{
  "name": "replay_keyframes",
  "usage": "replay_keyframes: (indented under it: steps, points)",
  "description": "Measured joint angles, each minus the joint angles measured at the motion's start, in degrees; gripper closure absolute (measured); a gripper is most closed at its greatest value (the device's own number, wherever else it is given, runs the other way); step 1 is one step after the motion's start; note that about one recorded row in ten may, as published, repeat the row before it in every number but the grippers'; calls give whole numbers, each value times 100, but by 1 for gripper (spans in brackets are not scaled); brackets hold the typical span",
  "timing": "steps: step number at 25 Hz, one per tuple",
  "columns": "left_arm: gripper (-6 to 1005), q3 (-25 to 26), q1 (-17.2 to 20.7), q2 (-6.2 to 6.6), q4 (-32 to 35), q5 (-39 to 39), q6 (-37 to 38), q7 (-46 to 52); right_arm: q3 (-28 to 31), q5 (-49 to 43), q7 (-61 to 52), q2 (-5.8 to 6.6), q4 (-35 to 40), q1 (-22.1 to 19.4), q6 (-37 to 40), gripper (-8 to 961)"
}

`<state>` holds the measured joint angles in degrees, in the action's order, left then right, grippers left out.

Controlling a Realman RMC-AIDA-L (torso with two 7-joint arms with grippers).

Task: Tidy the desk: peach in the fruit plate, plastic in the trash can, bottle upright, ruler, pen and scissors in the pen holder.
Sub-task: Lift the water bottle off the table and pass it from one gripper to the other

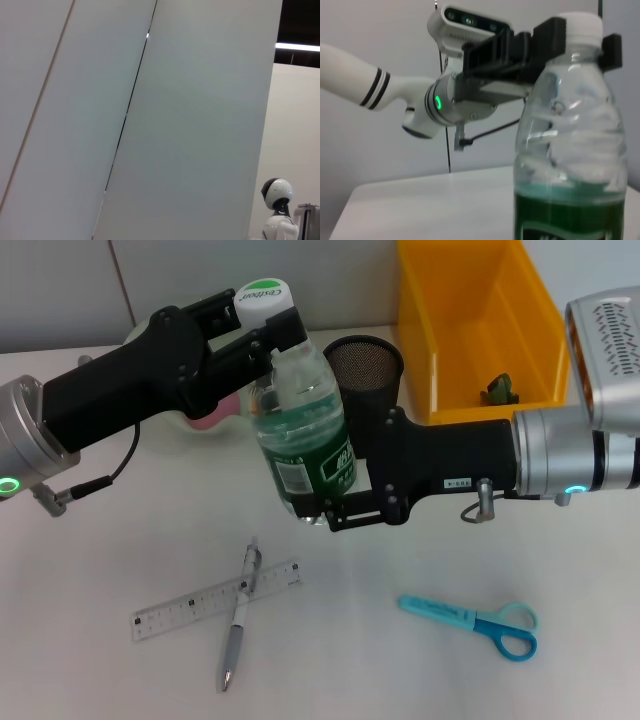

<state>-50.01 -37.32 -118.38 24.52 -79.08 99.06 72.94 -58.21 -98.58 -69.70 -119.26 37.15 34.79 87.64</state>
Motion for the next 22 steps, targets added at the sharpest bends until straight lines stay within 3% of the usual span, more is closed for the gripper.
replay_keyframes:
  steps: [22]
  points:
    - [556, 61, -16, 17, 142, 78, -40, 28, -199, 24, 2, 0, -103, -58, -221, 188]
